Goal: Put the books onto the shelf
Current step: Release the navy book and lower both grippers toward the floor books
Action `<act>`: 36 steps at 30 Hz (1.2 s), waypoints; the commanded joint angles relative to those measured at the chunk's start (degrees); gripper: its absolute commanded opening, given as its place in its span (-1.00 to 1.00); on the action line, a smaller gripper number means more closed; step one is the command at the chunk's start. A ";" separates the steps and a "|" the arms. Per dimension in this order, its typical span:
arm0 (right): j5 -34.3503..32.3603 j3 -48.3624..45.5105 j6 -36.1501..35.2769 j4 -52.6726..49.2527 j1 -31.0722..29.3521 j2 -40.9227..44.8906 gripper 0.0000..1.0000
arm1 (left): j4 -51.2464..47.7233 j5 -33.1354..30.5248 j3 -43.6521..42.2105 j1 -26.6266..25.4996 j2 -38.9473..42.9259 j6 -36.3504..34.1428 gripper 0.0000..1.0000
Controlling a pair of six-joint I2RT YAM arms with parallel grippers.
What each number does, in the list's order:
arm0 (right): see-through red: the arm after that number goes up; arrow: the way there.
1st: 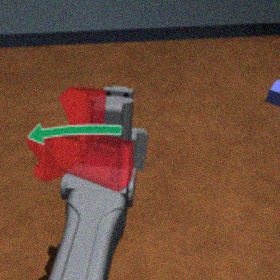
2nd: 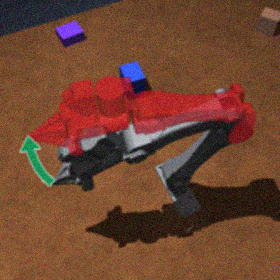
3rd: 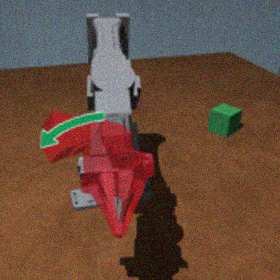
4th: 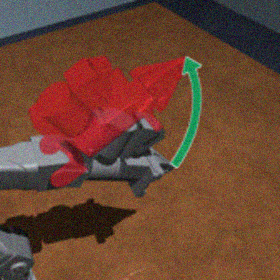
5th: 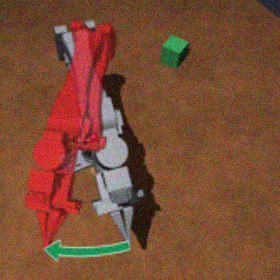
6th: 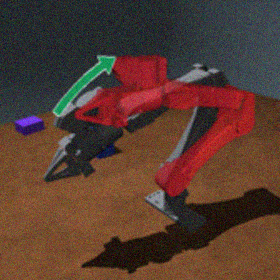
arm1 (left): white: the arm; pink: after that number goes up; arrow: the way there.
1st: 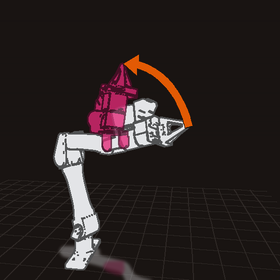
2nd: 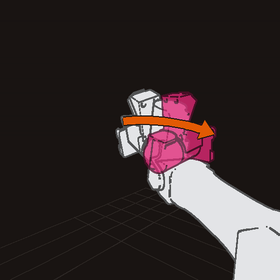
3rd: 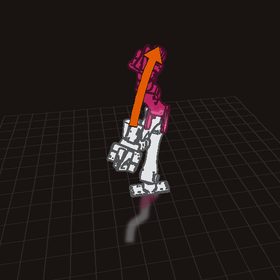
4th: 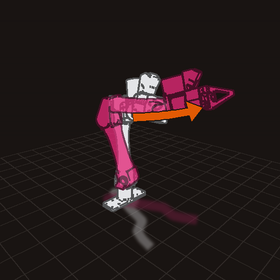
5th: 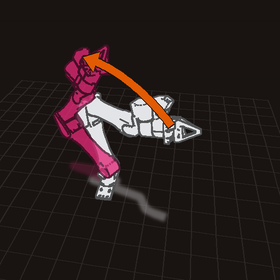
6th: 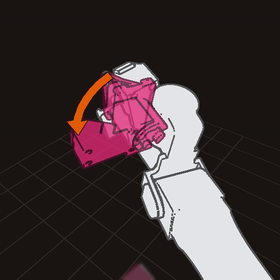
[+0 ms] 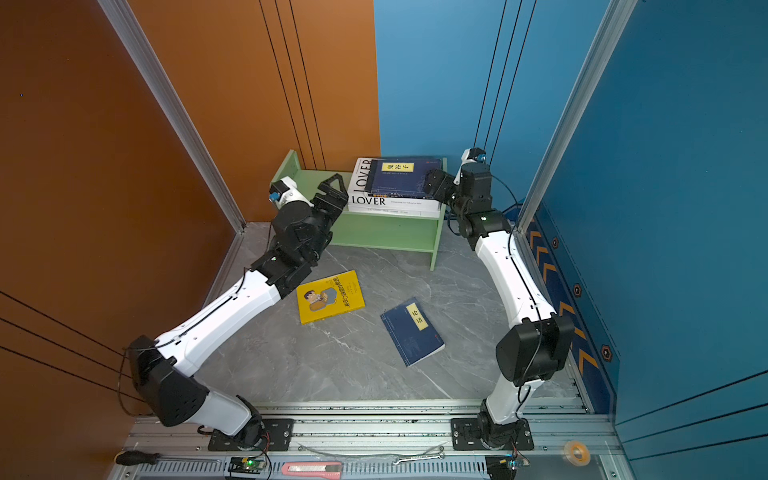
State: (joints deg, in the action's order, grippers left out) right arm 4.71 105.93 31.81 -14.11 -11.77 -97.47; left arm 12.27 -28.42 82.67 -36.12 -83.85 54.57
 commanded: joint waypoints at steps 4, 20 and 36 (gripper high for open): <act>0.56 -0.38 5.27 -5.38 -2.64 9.92 1.00 | -2.00 -4.13 -9.76 -1.76 9.52 -5.13 0.81; -2.86 -27.89 8.74 -16.27 -5.59 36.23 1.00 | -30.34 12.01 -16.49 -8.45 11.45 -0.77 0.96; 7.79 -48.73 -2.47 -23.55 -6.31 30.71 0.94 | -31.97 26.99 -15.05 -17.99 -12.44 10.10 0.96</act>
State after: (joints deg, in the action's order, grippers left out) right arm 11.03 58.26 34.20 -35.55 -17.61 -65.45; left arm -18.65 -5.17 65.28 -53.41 -93.25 62.89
